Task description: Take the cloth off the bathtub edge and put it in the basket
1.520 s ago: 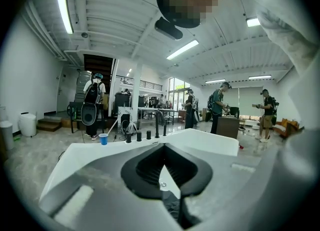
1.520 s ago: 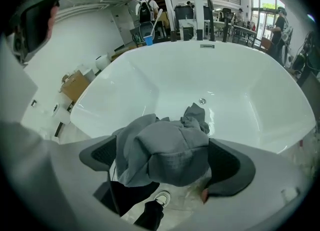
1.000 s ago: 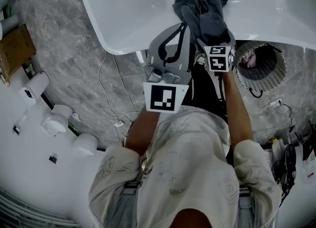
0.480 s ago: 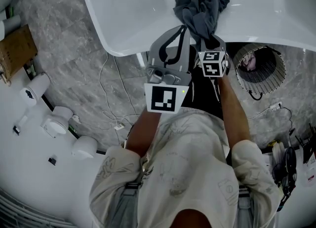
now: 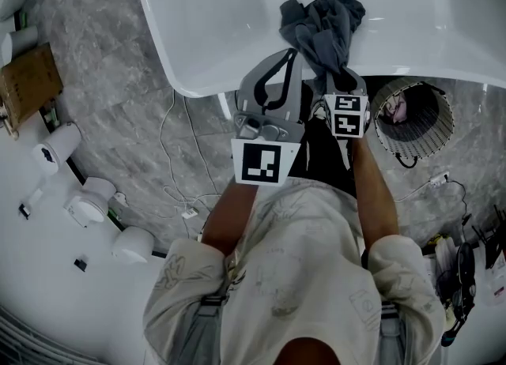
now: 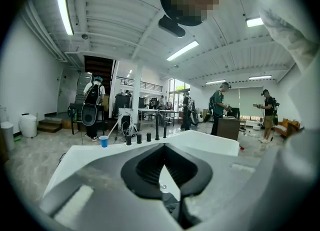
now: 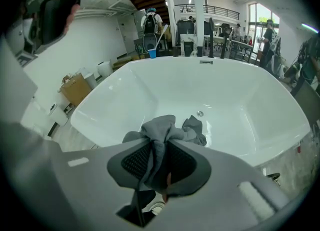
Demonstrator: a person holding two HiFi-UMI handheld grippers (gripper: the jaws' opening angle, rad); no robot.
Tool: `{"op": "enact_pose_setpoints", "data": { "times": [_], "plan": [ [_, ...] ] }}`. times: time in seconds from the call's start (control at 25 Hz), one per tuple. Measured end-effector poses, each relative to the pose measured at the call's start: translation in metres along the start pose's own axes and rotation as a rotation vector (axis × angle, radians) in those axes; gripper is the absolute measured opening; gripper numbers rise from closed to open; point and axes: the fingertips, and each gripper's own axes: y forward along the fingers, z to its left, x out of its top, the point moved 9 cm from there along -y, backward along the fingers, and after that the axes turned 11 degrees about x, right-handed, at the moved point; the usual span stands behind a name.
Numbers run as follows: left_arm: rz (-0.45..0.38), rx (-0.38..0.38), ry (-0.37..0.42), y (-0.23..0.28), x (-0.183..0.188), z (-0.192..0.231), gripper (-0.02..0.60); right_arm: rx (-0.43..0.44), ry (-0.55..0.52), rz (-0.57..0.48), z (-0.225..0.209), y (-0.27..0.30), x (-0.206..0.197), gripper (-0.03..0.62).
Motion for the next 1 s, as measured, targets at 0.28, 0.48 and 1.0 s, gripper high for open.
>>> {"op": "enact_pose_setpoints", "data": {
  "times": [0.28,0.48,1.0],
  "plan": [
    [-0.052,0.001,0.005,-0.005,0.019,-0.005,0.000,-0.025,-0.017,-0.104,-0.005,-0.039,0.022,0.091],
    [-0.087,-0.003,0.016,-0.017,0.039,-0.009,0.000,-0.045,-0.024,-0.193,0.004,-0.083,0.042,0.091],
    [-0.209,-0.012,0.028,-0.027,0.095,-0.015,0.000,-0.156,-0.099,-0.535,0.012,-0.197,0.122,0.091]
  ]
}}
